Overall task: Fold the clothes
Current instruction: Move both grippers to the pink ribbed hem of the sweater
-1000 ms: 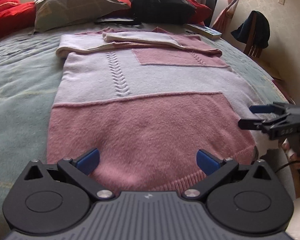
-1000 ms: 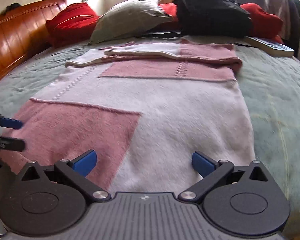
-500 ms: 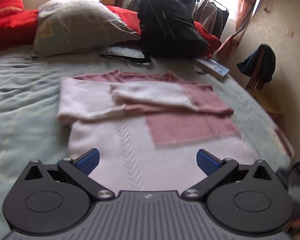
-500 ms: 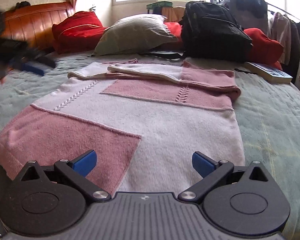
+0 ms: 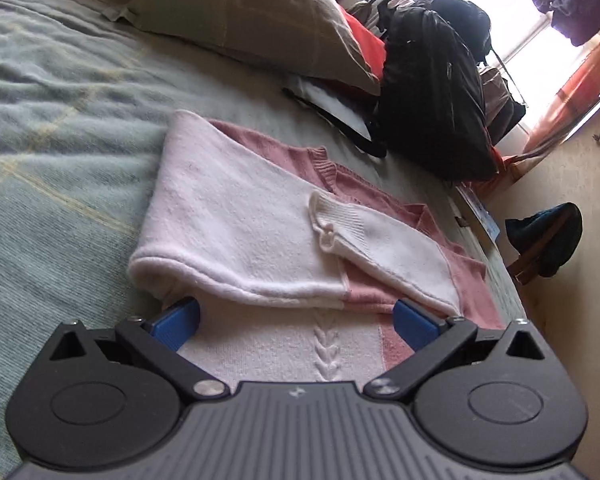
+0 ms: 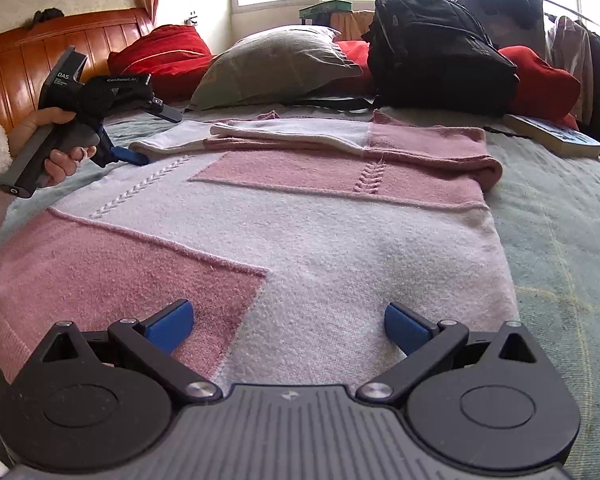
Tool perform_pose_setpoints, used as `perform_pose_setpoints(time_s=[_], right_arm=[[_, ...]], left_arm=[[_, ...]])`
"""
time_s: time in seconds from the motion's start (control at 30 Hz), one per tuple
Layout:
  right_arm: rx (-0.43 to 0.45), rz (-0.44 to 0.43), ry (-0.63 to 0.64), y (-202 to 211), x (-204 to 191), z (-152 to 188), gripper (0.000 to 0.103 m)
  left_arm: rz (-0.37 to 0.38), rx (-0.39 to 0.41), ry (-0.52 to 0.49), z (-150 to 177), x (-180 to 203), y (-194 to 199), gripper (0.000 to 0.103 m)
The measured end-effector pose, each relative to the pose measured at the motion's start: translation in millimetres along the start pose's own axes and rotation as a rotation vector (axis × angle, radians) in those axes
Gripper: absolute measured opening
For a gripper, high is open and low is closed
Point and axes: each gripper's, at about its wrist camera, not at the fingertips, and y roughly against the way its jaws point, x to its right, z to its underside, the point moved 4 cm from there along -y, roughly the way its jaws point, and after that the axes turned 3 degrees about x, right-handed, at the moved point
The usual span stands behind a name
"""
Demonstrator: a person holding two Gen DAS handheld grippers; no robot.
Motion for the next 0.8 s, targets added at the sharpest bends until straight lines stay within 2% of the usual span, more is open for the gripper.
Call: perform_pose_setpoints(time_s=[0.07,0.17,0.27,0.33,0.43,0.57,0.7,0.8], right_arm=[[-0.001,0.005,0.001,0.7,-0.3,0.0,0.103],[-0.004,0.025,0.002,3.3,-3.1,0.2,0.103],[-0.008,0.034,-0.002,7.3,-5.2,0.4,0.103],[-0.011,0.036,-0.013,12.2,-5.5,-0.3,0.103],[-0.012,0.033,-0.043,24.7,-5.3,-0.2,0.103],[-0.008,0.050,-0.051,43.3,-3.7,6.1,0.103],[-0.010,0.064,-0.060,54.9,-1.3,13.8,0.103],[-0.007,0.050,-0.063,56.3,-5.1,16.0,0.103]], left_arm=[[-0.027,0.004,-0.030,1.2,9.5,8.3,0.102],[0.010,0.006,-0.098,12.1,32.4,29.1,0.102],[0.062,-0.052,-0.140,38.0,48.5,40.5,0.102],[0.067,-0.100,-0.157,57.4,50.8,41.0,0.102],[0.008,-0.112,-0.104,74.0,36.4,41.0,0.102],[-0.016,-0.075,-0.005,71.8,26.7,61.9,0.102],[-0.010,-0.022,-0.103,75.2,49.6,96.9,0.102],[0.016,-0.001,-0.215,96.1,74.0,118.4,0.102]])
